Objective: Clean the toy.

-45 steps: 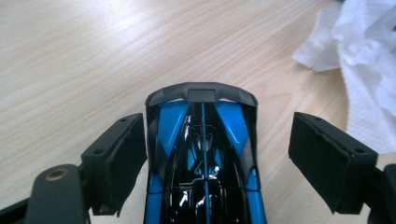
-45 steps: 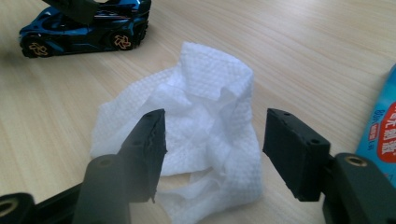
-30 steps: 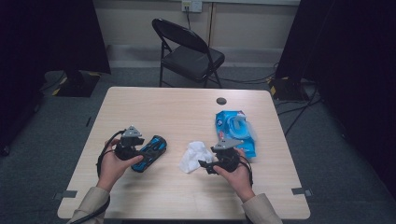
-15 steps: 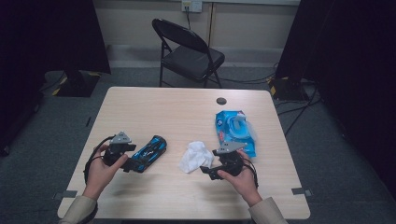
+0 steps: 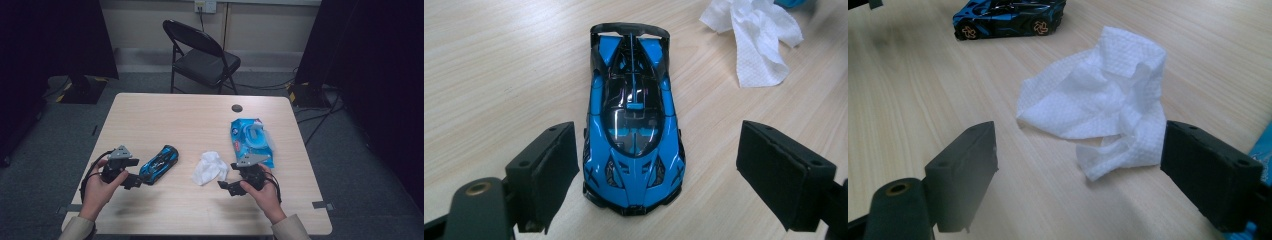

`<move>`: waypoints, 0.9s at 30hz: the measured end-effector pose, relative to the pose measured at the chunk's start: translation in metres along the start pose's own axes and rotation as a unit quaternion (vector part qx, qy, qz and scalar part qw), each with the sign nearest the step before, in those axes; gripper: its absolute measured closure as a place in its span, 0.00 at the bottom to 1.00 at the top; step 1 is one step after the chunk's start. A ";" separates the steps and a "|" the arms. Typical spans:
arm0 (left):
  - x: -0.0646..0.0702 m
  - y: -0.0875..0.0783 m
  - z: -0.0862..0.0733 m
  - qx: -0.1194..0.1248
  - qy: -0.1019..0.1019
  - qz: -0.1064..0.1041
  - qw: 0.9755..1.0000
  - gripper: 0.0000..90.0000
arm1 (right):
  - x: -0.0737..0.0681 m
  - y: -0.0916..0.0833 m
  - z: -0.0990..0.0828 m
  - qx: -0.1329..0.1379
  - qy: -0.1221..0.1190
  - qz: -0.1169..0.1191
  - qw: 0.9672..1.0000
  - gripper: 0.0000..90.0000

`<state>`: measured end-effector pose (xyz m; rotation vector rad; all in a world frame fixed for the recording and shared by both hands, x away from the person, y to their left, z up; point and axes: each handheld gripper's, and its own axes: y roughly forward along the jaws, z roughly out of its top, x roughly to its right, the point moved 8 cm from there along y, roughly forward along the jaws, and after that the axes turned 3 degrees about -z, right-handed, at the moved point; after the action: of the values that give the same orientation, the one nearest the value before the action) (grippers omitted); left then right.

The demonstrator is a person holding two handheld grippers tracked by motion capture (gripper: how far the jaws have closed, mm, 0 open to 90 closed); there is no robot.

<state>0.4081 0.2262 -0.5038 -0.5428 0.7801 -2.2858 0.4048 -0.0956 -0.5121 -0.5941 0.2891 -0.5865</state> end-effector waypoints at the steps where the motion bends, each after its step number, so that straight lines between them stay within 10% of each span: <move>1: -0.001 -0.001 -0.001 0.000 0.001 0.000 1.000 0.18 | 0.000 -0.001 -0.001 -0.001 0.000 0.000 1.000 0.16; 27: -0.001 -0.015 -0.037 -0.005 0.017 -0.005 1.000 0.18 | 0.009 -0.028 -0.042 -0.019 0.008 0.000 1.000 0.17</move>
<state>0.3816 0.2497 -0.5213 -0.5137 0.8091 -2.3064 0.3819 -0.1384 -0.5293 -0.6269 0.3156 -0.5865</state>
